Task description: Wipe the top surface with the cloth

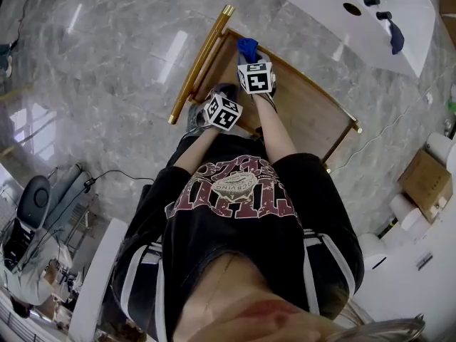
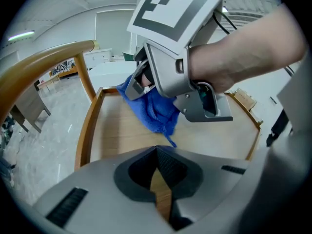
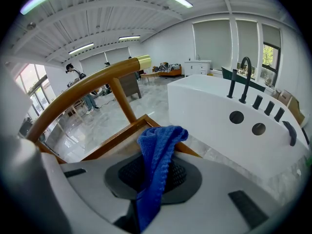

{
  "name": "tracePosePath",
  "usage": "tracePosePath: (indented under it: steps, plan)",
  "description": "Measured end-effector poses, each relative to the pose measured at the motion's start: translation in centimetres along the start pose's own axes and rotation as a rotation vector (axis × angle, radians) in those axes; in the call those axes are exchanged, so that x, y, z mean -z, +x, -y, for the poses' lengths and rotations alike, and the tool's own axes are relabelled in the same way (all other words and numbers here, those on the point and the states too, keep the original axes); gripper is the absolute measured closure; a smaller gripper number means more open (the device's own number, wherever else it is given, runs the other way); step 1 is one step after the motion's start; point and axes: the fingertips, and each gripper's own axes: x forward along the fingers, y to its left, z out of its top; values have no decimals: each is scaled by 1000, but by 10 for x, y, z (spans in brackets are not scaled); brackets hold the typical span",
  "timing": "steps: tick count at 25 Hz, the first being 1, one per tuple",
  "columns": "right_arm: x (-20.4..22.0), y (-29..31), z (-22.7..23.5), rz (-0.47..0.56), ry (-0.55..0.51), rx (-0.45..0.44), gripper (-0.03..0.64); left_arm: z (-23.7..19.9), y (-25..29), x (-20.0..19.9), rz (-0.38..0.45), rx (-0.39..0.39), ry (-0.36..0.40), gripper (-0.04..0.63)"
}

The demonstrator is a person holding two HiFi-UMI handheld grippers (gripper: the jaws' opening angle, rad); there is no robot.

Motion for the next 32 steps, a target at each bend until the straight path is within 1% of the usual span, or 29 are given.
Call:
tracePosePath:
  steps: [6, 14, 17, 19, 21, 25, 32]
  plan:
    - [11, -10, 12, -5, 12, 15, 552, 11, 3, -2, -14, 15, 25, 546]
    - [24, -24, 28, -4, 33, 37, 552, 27, 8, -5, -29, 36, 88, 546]
    - [30, -28, 34, -8, 43, 43, 552, 31, 10, -9, -25, 44, 89, 546]
    - [34, -31, 37, -11, 51, 48, 552, 34, 11, -11, -25, 47, 103, 546]
    - [36, -34, 40, -13, 58, 53, 552, 39, 13, -11, -31, 56, 127, 546]
    - [43, -40, 47, -18, 69, 58, 552, 51, 17, -12, -45, 81, 148, 546]
    - [54, -52, 61, -14, 90, 74, 552, 60, 23, -17, -53, 84, 180, 546]
